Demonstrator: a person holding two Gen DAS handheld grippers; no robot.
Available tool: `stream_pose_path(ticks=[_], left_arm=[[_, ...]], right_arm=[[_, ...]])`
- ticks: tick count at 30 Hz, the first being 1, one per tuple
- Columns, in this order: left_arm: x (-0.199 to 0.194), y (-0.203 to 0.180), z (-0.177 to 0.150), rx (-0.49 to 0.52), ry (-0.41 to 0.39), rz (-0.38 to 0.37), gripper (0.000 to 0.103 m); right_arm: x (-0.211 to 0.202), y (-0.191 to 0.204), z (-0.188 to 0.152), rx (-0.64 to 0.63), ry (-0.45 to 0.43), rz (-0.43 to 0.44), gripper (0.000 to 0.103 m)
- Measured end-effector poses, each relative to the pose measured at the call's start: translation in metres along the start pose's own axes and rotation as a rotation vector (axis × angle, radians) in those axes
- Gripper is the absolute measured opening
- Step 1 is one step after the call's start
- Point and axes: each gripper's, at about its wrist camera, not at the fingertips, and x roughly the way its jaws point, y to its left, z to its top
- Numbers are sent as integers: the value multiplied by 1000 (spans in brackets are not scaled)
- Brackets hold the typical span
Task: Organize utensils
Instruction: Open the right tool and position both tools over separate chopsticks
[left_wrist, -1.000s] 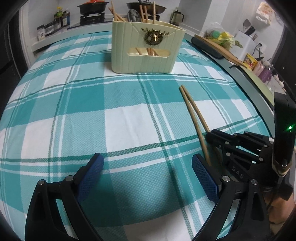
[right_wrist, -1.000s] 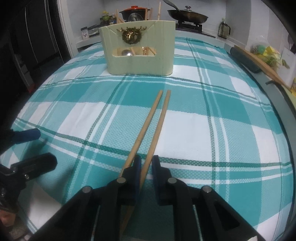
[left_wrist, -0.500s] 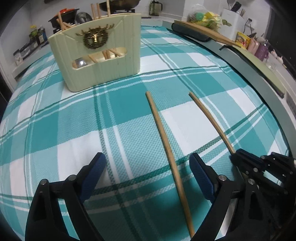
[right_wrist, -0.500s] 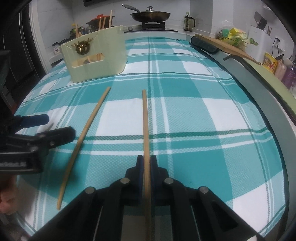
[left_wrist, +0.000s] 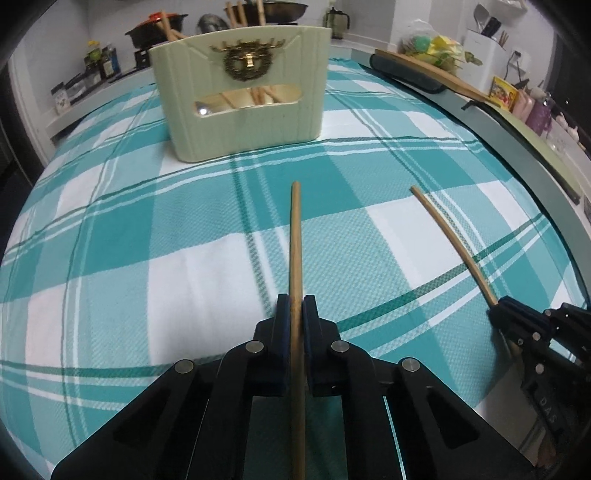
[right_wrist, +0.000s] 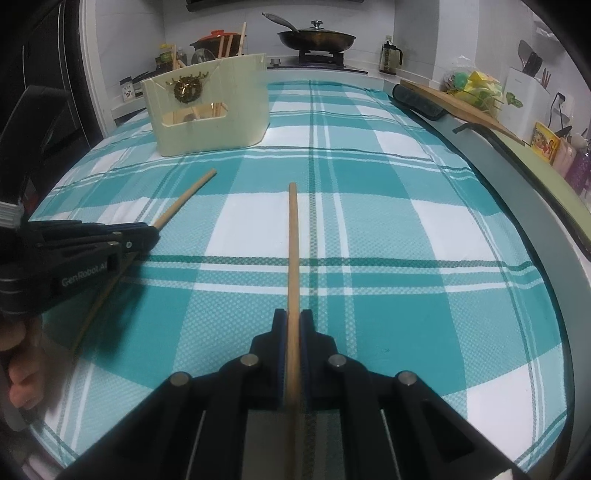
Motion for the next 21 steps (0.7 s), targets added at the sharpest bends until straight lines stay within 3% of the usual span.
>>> stream_pose_path(ticks=[4, 9, 10, 11, 12, 13, 14, 15, 21], left_arm=[[-18, 35, -18, -58, -3, 38, 6], [-31, 74, -41, -157, 2, 33, 7], [-34, 77, -44, -168, -5, 31, 12], [-38, 81, -46, -180, -8, 27, 27], [-41, 85, -47, -191, -13, 21, 37], [-44, 87, -48, -200, -22, 16, 58], [-48, 89, -48, -206, -35, 14, 73], [-52, 90, -48, -205, -49, 15, 77], [-54, 88, -47, -149, -58, 68, 94]], right_arm=[[-2, 1, -2, 0, 9, -19, 7], [-4, 1, -5, 6, 15, -14, 8], [-5, 0, -5, 15, 10, -7, 8], [-5, -2, -5, 29, 6, 3, 10], [-6, -3, -5, 40, 2, 10, 19], [-8, -5, -4, 54, -4, 16, 36], [-11, -6, -3, 63, -15, 19, 42], [-15, -8, -2, 68, -33, 20, 47], [-24, -20, 0, 64, -33, -1, 51]])
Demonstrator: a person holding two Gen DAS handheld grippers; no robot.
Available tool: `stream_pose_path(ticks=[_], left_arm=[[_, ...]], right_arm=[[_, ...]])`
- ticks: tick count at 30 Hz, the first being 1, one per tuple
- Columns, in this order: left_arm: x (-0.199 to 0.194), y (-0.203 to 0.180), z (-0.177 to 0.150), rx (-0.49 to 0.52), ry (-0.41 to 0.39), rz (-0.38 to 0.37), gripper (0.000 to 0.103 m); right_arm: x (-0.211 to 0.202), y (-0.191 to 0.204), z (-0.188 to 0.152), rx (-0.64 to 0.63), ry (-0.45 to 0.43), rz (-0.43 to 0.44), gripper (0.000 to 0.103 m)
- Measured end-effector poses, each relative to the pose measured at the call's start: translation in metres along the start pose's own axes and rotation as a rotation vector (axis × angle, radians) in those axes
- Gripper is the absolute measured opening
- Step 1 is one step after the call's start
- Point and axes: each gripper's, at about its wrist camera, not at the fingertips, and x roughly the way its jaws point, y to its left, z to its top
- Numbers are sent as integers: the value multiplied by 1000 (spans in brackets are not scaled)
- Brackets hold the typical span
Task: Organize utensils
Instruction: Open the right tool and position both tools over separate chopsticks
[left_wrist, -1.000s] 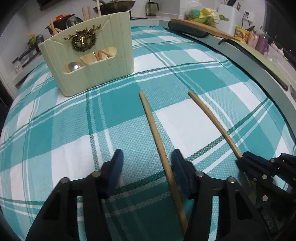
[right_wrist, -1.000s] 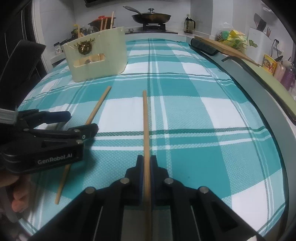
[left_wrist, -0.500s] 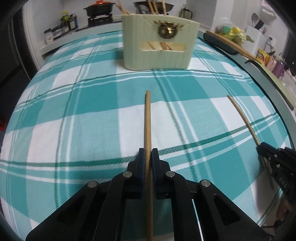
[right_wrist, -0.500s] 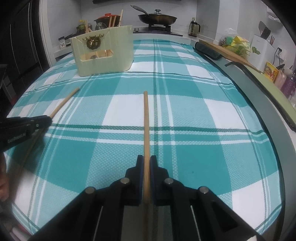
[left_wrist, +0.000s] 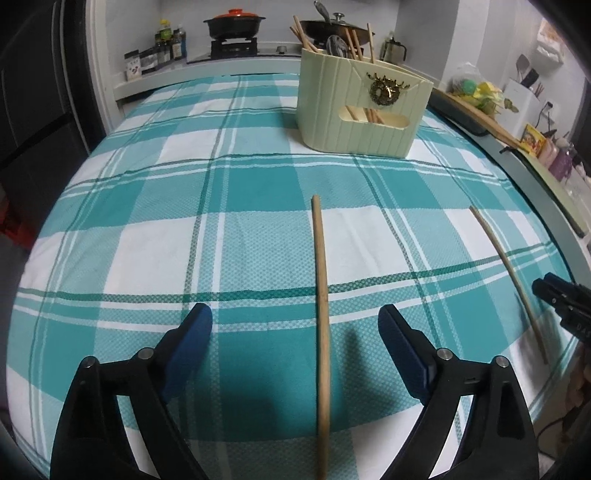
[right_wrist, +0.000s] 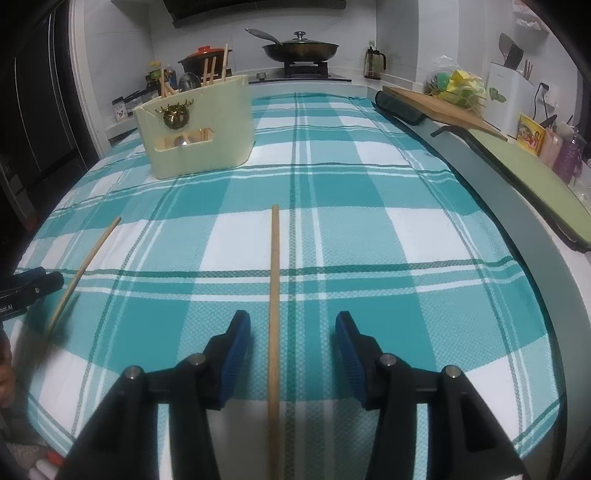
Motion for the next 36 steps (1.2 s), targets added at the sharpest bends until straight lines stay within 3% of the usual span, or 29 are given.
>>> stream_pose_path(ticks=[3, 9, 20, 29, 36], left_arm=[[8, -5, -2, 18, 28, -4, 95], [25, -20, -11, 75, 99, 42, 97], [26, -19, -13, 67, 96, 57, 103], [26, -15, -12, 82, 113, 22, 103], [33, -6, 10, 90, 200, -53, 102]], right_arm=[[-3, -7, -1, 12, 3, -1, 57], [3, -3, 3, -12, 28, 18, 57], [14, 16, 4, -67, 45, 41, 60], [21, 10, 3, -72, 94, 22, 62], [28, 1, 17, -32, 154, 142, 62]])
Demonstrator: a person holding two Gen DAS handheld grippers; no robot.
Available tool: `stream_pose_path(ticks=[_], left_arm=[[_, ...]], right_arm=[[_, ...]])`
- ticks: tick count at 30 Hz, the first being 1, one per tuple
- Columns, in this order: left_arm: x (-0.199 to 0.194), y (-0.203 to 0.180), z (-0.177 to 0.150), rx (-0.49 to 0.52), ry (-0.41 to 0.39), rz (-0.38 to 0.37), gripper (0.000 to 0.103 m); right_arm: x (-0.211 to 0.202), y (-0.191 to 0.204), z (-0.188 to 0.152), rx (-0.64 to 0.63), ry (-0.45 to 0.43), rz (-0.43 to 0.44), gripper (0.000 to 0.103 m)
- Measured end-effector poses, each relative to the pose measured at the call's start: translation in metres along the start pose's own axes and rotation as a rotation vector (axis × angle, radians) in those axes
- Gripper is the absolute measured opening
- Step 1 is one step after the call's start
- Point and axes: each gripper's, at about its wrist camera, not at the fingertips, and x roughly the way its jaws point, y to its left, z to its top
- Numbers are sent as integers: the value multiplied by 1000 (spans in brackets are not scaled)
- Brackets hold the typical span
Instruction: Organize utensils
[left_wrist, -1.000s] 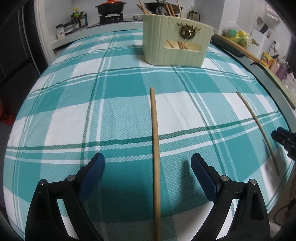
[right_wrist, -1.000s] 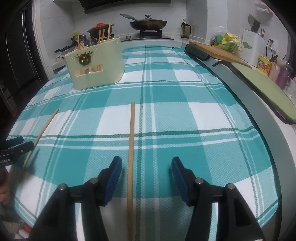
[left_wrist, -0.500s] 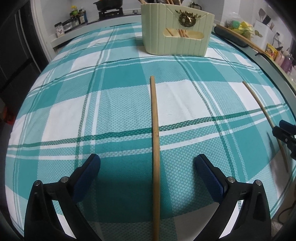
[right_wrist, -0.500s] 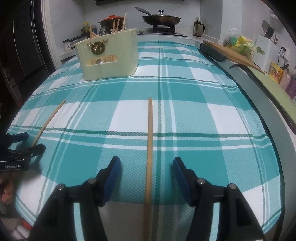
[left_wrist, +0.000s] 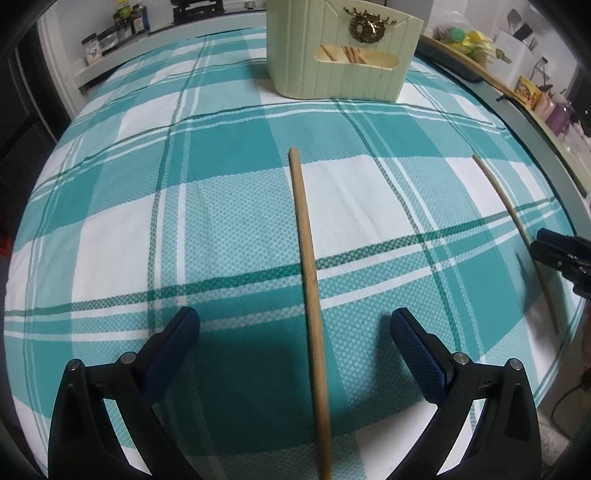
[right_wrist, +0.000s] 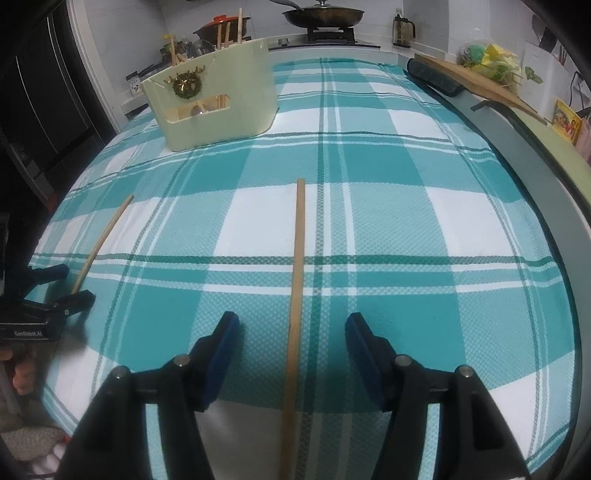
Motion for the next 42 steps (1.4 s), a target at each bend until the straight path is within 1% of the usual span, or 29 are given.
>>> stream_pose_path(ticks=[2, 5, 6, 7, 8, 10, 11, 12, 13, 14, 15, 17, 18, 19, 21, 23, 25, 27, 32, 35, 39, 42], left_arm=[[2, 5, 12, -5, 14, -31, 102], [11, 5, 30, 28, 41, -38, 101], [14, 4, 36, 47, 44, -40, 100], [16, 2, 41, 65, 48, -39, 96], [19, -1, 45, 85, 53, -28, 88], [24, -5, 55, 113, 60, -12, 82], [26, -8, 60, 123, 62, -14, 76], [28, -9, 65, 129, 65, -19, 72], [30, -11, 70, 135, 68, -21, 63], [32, -14, 76, 141, 72, -16, 56], [34, -16, 82, 144, 73, -6, 53], [37, -18, 91, 141, 70, -11, 27], [39, -19, 95, 134, 68, -10, 22], [40, -18, 98, 124, 66, -19, 6], [40, -14, 103, 78, 56, -58, 6], [30, -9, 104, 45, 12, -78, 5], [9, -6, 104, 28, -55, -98, 5], [-19, -3, 104, 16, -132, -118, 5], [-98, -4, 102, 22, -332, -162, 5], [-136, -3, 98, 21, -424, -183, 5], [-166, -2, 91, 3, -503, -214, 5], [-180, -4, 87, 3, -552, -225, 5]], right_arm=[[2, -1, 9, -8, 27, 31, 62], [12, 0, 26, -35, 97, 72, 61], [16, 0, 32, -46, 113, 74, 58], [21, 1, 38, -62, 129, 65, 51], [27, 1, 44, -75, 151, 52, 47], [36, 0, 54, -86, 171, 41, 37], [40, 1, 61, -98, 175, 33, 36], [43, 1, 66, -104, 184, 31, 33], [47, 2, 71, -108, 191, 30, 29], [52, 3, 78, -115, 197, 25, 27], [56, 4, 85, -120, 202, 22, 24], [65, 6, 99, -125, 207, 12, 16], [69, 7, 105, -127, 209, 4, 8], [74, 8, 111, -131, 212, 1, 8], [80, 11, 120, -134, 205, -5, 7], [80, 10, 125, -117, 191, 4, 7], [73, 8, 127, -81, 148, 40, 7], [53, 7, 126, -50, 73, 82, 7], [-18, 14, 125, -22, -150, 156, 7], [-62, 24, 123, -24, -274, 177, 7], [-104, 36, 116, -45, -413, 171, 7], [-125, 45, 110, -65, -484, 151, 7]])
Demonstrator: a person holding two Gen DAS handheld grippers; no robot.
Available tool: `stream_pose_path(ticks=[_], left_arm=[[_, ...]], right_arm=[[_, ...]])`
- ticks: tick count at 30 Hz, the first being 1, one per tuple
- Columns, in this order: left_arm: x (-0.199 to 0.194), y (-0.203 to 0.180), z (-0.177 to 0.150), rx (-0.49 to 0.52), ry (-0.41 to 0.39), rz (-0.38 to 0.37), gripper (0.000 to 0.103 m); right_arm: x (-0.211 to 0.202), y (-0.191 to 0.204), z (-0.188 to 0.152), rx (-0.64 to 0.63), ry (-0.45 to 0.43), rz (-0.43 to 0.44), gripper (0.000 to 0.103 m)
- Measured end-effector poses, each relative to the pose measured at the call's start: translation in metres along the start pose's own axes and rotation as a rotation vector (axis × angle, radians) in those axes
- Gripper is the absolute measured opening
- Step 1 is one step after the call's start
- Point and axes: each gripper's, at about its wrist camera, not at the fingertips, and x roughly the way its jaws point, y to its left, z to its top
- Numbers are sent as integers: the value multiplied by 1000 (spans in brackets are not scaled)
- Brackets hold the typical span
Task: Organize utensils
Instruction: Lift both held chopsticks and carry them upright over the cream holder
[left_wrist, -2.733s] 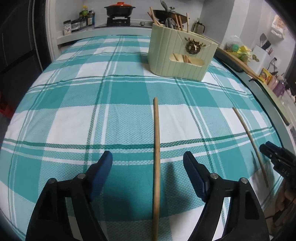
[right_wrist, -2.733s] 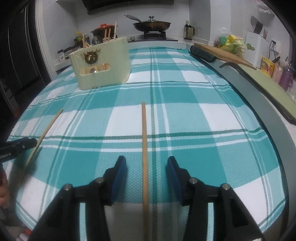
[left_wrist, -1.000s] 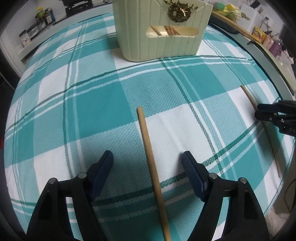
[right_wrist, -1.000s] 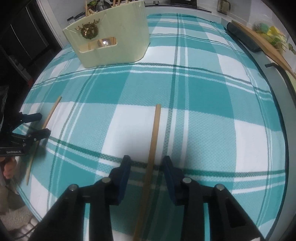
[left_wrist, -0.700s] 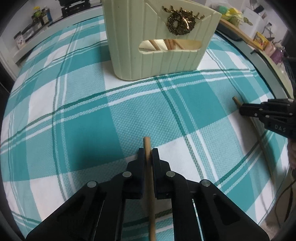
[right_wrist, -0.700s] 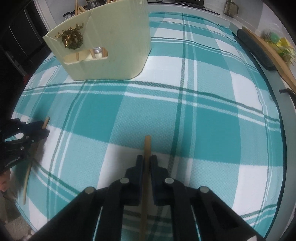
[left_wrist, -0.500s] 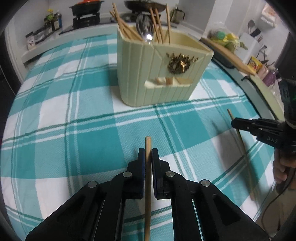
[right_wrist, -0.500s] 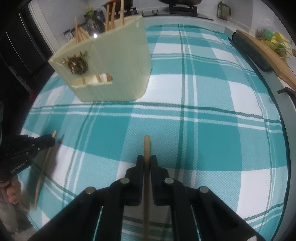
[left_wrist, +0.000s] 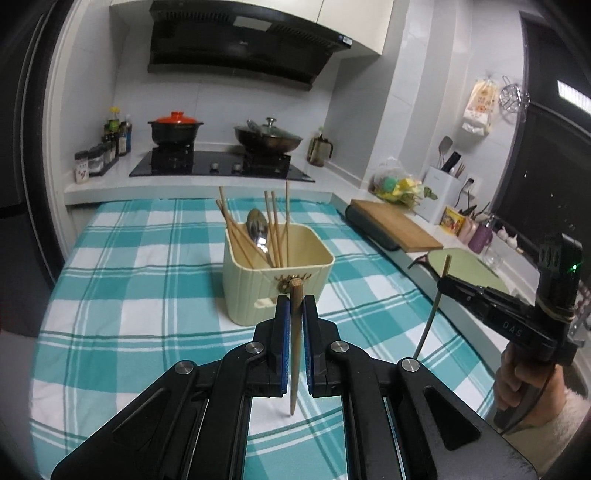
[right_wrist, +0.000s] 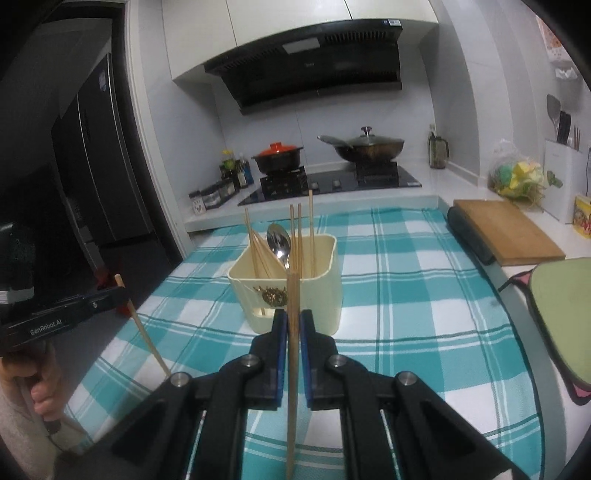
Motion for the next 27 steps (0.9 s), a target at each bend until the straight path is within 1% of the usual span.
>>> stream_pose_path(ticks=[2, 5, 10, 12, 16, 19, 22, 27], left_arm=[[-7, -3, 2, 5, -23, -3, 5], [-13, -5, 4, 7, -32, -10, 5], [-22, -5, 11, 16, -42, -16, 5], [-27, -3, 18, 17, -47, -21, 5], [-36, 3, 37, 6, -73, -28, 5], [-43, 8, 58, 4, -108, -34, 5], [-45, 12, 83, 20, -142, -20, 5], [-39, 16, 124, 43, -205, 12, 5]], right_arm=[[-10, 6, 1, -15, -37, -11, 7], [-20, 16, 3, -47, -91, -17, 7], [-23, 24, 5, -68, -116, -3, 7], [-24, 26, 7, -78, -134, 0, 7], [-16, 30, 18, -109, -129, 5, 7], [-10, 30, 33, -112, -141, 12, 7], [-3, 29, 56, -122, -168, 12, 7], [10, 32, 108, -135, -241, 14, 7]])
